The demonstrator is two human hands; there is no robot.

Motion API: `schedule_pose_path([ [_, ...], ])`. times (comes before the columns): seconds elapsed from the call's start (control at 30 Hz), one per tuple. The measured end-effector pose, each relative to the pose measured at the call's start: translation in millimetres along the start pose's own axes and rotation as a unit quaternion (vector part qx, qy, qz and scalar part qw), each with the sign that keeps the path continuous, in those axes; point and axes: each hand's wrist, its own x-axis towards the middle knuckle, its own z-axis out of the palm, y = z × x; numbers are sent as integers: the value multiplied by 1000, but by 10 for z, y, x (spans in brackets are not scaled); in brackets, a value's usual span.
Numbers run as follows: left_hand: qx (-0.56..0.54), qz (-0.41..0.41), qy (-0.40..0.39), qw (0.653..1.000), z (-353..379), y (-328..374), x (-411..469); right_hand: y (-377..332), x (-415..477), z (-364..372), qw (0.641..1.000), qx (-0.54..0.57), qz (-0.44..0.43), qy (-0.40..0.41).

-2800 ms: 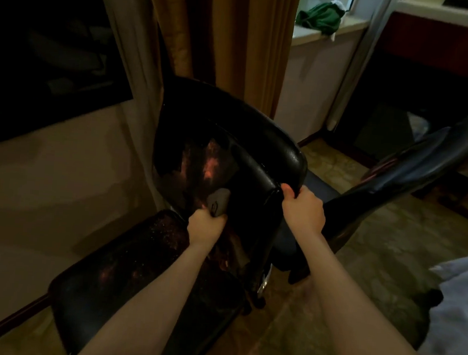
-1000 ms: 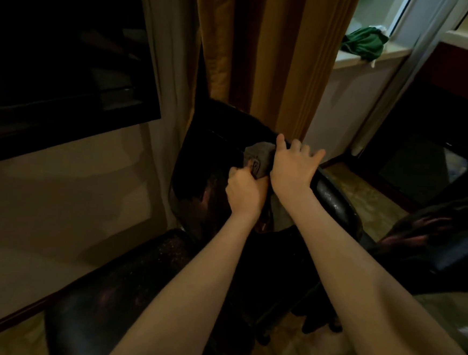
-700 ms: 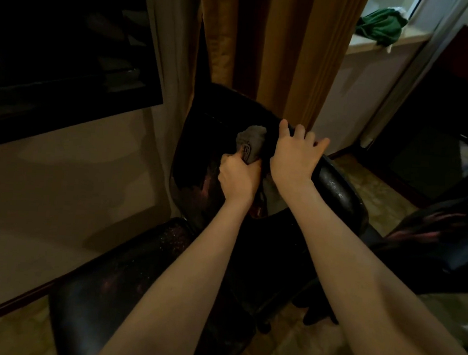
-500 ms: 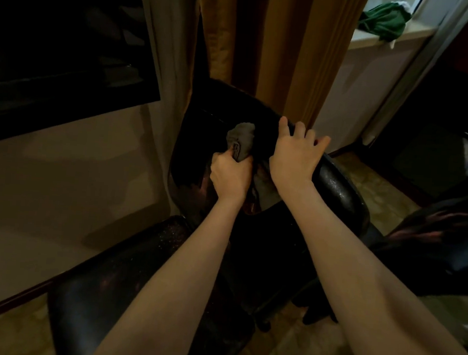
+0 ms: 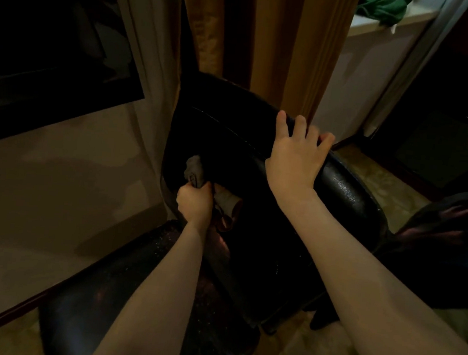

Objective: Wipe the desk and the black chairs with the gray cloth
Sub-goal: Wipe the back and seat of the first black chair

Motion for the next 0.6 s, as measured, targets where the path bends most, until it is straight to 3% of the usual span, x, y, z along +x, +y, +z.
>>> schedule_pose_path([
  [0.23,73,-95,-52,991,-136,-449,53,-26,1,83,998,-26,-4,50],
  [0.37,83,-82,-26,993,-282,-349,15,-38,6,-43,1000,-8,-24,-16],
  [0.5,70,-25,-6,997,-399,-81,40,-297,-56,-102,983,-10,-153,-100],
  [0.6,63,36,-6,997,-421,225,108,-518,-195,65,971,-38,-188,-144],
])
